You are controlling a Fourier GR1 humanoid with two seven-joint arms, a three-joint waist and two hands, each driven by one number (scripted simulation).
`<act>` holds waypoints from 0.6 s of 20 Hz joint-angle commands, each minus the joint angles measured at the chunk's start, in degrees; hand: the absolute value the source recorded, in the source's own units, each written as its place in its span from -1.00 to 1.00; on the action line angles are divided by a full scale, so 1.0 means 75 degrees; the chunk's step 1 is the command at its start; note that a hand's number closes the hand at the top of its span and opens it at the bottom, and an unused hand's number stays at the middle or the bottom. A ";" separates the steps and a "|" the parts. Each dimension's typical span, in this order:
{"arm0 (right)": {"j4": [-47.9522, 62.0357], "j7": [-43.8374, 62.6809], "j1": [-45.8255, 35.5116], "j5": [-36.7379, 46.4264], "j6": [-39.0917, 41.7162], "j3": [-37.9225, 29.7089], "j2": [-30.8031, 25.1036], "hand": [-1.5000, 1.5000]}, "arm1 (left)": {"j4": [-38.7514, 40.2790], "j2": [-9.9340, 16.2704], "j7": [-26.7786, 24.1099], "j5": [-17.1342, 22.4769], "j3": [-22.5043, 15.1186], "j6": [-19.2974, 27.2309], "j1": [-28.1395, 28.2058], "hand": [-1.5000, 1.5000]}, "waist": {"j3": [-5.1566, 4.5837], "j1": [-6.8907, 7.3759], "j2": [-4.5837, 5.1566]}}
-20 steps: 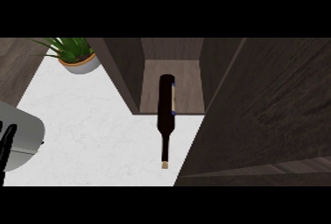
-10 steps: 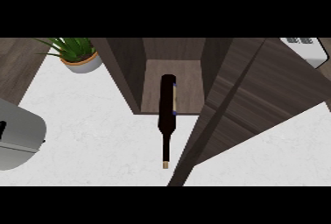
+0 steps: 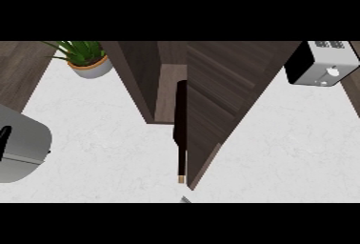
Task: Pick up the wine, place it into the cabinet and close the cabinet
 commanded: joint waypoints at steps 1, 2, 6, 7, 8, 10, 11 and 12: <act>0.1358 0.0068 -0.1594 -0.0604 -0.0481 -0.0298 0.1295 1.00 | -0.0082 -0.0191 0.0044 -0.0233 -0.0200 0.0128 -0.0154 -1.00 | 0.0005 0.0127 0.0054; 0.1436 0.0083 -0.1773 -0.0524 -0.0809 -0.0205 0.1294 1.00 | 0.0001 -0.0303 0.0046 -0.0268 -0.0359 0.0108 -0.0171 -1.00 | -0.0001 0.0097 0.0039; 0.2386 -0.0307 -0.2813 -0.1237 -0.1112 -0.0771 0.1301 1.00 | -0.0149 -0.0376 0.0220 -0.0260 -0.0341 0.0314 -0.0409 -1.00 | 0.0005 0.0194 0.0074; 0.2696 -0.0315 -0.3307 -0.1536 -0.1006 -0.1045 0.1312 1.00 | 0.0265 -0.0249 0.0313 -0.0175 -0.0158 0.0115 -0.0721 -1.00 | 0.0004 0.0139 0.0093; 0.2963 -0.0277 -0.3747 -0.1722 -0.1333 -0.1215 0.1323 1.00 | 0.0322 -0.0429 0.0265 -0.0266 -0.0253 0.0304 -0.0702 -1.00 | 0.0004 0.0151 0.0076; 0.3259 -0.0009 -0.4749 -0.2064 -0.1728 -0.1417 0.1338 1.00 | -0.0089 -0.0315 0.0664 -0.0019 -0.0147 0.0412 -0.0624 -1.00 | 0.0012 0.0158 0.0019; 0.4021 -0.0375 -0.5059 -0.2149 -0.1546 -0.1619 0.1343 1.00 | 0.0386 -0.0464 0.0340 -0.0253 -0.0175 0.0192 -0.0739 -1.00 | 0.0008 0.0153 0.0051; 0.4265 -0.0259 -0.5404 -0.2341 -0.1406 -0.2076 0.1347 1.00 | -0.0157 -0.0440 0.0419 -0.0145 -0.0059 0.0307 -0.0357 -1.00 | 0.0015 0.0217 0.0028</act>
